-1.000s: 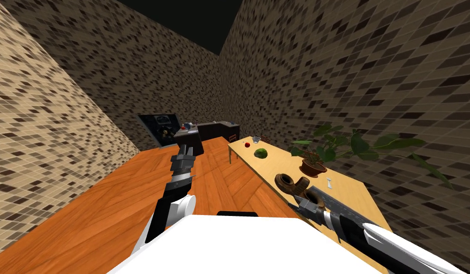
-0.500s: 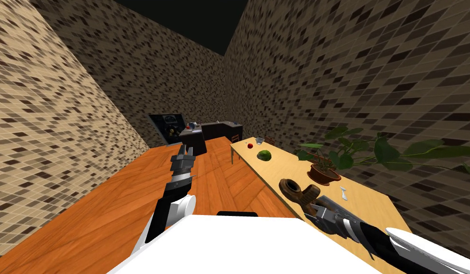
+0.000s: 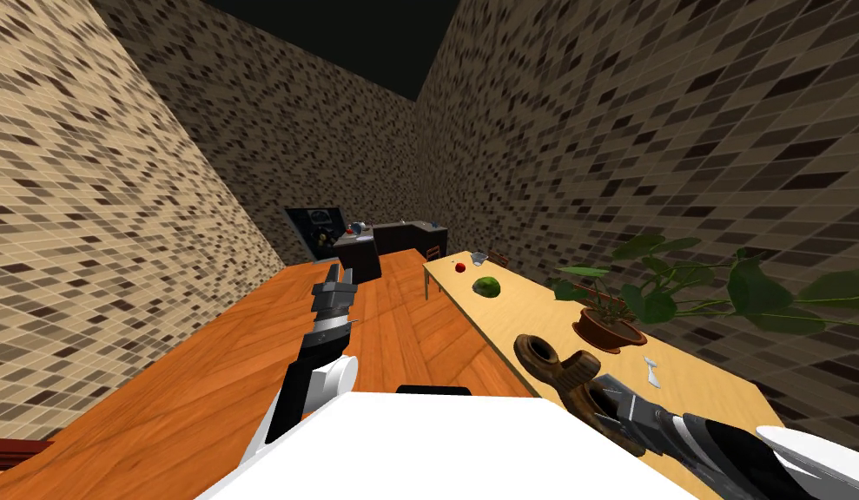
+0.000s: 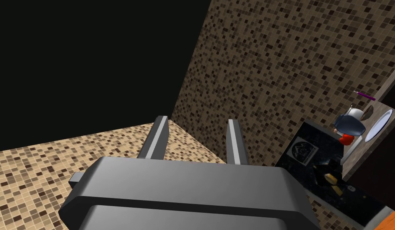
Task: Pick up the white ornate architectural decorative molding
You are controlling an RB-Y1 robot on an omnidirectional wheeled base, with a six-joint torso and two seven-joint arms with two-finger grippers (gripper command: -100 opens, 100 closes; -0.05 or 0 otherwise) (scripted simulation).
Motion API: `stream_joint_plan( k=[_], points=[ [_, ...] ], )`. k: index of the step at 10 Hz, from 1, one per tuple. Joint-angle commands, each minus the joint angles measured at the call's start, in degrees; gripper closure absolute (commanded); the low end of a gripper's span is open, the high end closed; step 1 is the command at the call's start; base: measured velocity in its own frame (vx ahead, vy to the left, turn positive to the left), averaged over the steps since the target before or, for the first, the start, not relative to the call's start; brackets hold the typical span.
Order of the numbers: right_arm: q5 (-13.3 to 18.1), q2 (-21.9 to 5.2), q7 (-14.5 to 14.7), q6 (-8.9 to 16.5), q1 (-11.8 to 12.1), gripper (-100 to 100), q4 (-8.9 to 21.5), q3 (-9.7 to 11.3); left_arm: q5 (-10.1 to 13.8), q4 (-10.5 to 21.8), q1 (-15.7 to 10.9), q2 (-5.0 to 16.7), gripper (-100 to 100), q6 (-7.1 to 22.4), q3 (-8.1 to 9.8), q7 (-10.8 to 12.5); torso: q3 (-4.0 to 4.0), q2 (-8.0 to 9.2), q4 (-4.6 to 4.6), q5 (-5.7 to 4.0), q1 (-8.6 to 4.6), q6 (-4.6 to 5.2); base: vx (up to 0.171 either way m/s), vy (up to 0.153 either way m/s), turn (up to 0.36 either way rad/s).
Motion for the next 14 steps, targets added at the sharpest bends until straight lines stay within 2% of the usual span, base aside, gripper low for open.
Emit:
stream_joint_plan(
  k=[1, 2, 3, 6, 8, 10, 11, 12, 13, 14],
  points=[
    [0.6, -1.7, 0.3, -0.8, -0.8, -100, 2.9, 1.7, 0.0, 0.0, 0.0, 0.0, 0, 0.0, 0.00, 0.0, 0.00, 0.00, 0.00, 0.00, 0.00, 0.00, 0.017, -0.050, 0.095],
    [0.8, -3.2, 0.3, -0.9, -0.7, -100, 4.6, 3.0, 0.0, 0.0, 0.0, 0.0, 0, 0.0, 0.00, 0.0, 0.01, 0.01, 0.00, 0.00, -0.02, -0.03, 0.025, -0.084, 0.131],
    [0.8, -3.2, 0.3, -0.9, -0.7, -100, 4.6, 3.0, 0.0, 0.0, 0.0, 0.0, 0, 0.0, 0.00, 0.0, -0.01, -0.01, 0.00, -0.01, -0.12, -0.03, 0.027, -0.078, 0.043],
    [0.9, -6.1, 0.0, -1.1, -0.2, -100, 8.1, 6.7, 0.0, 0.0, 0.0, 0.0, 0, 0.0, 0.00, 0.0, 0.00, 0.00, 0.00, -0.04, -0.22, -0.01, 0.027, -0.104, 0.094],
    [0.7, -6.3, -0.4, -1.2, 0.2, -100, 9.6, 9.0, 0.0, 0.0, 0.0, 0.0, 0, 0.0, 0.01, 0.0, 0.00, 0.01, 0.00, -0.09, -0.35, 0.01, 0.013, -0.150, 0.082],
    [0.3, -5.3, -0.9, -1.3, 0.8, -100, 10.7, 11.6, 0.0, 0.0, 0.0, 0.0, 0, 0.0, 0.01, 0.0, 0.03, 0.04, 0.01, -0.12, -0.42, 0.01, 0.008, -0.149, 0.067],
    [0.6, -5.3, -0.5, -1.7, 0.2, -100, 11.0, 10.8, 0.0, 0.0, 0.0, 0.0, 0, 0.0, 0.01, 0.0, 0.04, 0.06, 0.02, -0.12, -0.38, 0.02, 0.001, -0.063, 0.017],
    [0.6, -5.3, -0.6, -1.6, 0.3, 0, 11.0, 11.0, 0.0, 0.0, 0.0, 0.0, 0, 0.0, 0.00, 0.0, 0.04, 0.06, 0.02, -0.06, -0.11, 0.01, 0.000, -0.013, 0.000],
    [0.6, -5.8, -3.0, 0.9, 0.0, -100, 8.7, 12.6, 0.0, 0.0, 0.0, 0.0, 0, 0.0, 0.00, 0.0, 0.04, 0.07, 0.02, 0.00, 0.09, 0.01, -0.043, -0.037, 0.170],
    [0.5, -6.0, -4.2, 2.2, -0.1, -100, 7.6, 13.4, 0.0, 0.0, 0.0, 0.0, 0, 0.0, -0.01, 0.0, 0.09, 0.16, 0.04, 0.00, 0.07, -0.05, -0.090, -0.056, 0.177]
  ],
)
